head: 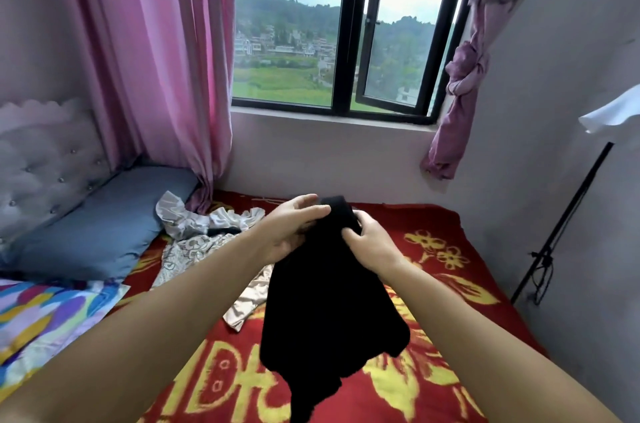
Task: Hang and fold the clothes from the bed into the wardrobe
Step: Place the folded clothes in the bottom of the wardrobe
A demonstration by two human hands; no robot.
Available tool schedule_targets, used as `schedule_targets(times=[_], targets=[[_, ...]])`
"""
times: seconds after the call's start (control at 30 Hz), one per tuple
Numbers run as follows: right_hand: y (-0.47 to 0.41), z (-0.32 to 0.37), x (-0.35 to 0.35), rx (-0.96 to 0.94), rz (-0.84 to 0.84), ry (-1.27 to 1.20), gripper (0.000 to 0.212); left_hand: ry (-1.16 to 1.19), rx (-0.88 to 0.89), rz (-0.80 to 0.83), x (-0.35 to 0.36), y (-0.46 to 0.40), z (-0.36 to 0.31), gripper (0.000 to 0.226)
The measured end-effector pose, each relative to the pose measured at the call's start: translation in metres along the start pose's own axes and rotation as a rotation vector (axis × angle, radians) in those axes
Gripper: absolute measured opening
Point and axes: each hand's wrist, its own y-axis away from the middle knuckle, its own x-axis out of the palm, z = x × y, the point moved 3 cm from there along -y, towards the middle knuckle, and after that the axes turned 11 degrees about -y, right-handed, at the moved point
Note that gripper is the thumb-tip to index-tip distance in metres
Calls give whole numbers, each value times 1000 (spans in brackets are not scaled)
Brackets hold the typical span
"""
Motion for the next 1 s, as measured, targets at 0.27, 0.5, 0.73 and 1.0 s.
schedule_targets(times=[0.27,0.5,0.73,1.0], targets=[[-2,-12,-20,7,-79,-203,23,-447,374,-267,12,6,-8,9],[4,9,-38,-50,74,-109,28,-265,296,-59,9,-1,-45,14],[14,33,-35,-44,424,-50,17,-342,233,-9,13,4,-85,20],[-8,20,-71,-7,19,295,13,-805,190,51,-35,22,-93,30]])
